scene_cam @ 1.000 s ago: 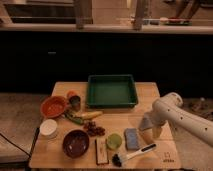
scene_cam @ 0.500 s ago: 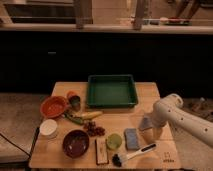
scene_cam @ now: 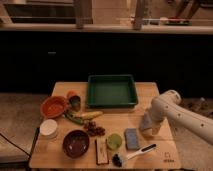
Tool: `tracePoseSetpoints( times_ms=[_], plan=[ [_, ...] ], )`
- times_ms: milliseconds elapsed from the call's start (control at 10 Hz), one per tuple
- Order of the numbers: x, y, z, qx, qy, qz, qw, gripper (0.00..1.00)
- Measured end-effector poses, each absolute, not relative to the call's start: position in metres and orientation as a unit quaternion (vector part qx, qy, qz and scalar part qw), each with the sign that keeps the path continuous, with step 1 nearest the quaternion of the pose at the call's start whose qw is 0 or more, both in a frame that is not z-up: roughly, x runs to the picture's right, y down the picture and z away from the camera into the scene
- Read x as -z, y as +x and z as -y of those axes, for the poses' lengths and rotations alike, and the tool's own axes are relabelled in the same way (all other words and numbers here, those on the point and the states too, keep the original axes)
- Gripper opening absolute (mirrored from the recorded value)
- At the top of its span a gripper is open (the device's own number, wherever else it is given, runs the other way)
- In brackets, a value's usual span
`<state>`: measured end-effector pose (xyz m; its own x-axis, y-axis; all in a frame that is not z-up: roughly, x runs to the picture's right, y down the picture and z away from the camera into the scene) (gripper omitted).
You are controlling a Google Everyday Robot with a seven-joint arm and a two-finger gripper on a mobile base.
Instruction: Wipe purple bowl with towel
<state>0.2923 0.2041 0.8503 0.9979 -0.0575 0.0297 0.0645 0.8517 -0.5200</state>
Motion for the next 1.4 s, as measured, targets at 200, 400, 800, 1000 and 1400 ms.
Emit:
tracePoseSetpoints(
  times_ms=[200,400,800,1000,1400],
  plan=[
    [-0.857,0.291,-0.201,0.030,-0.269,0.007,0.963,0.80],
    [-0.865,0.296,-0.203,0.026,-0.272,0.006,0.962,0.80],
    [-0.875,0.297,-0.210,0.028,-0.284,0.006,0.958,0.62],
    [-0.876,0.297,-0.211,0.031,-0.284,0.006,0.958,0.44],
    [-0.868,0.301,-0.209,0.030,-0.285,0.003,0.958,0.03]
  ],
)
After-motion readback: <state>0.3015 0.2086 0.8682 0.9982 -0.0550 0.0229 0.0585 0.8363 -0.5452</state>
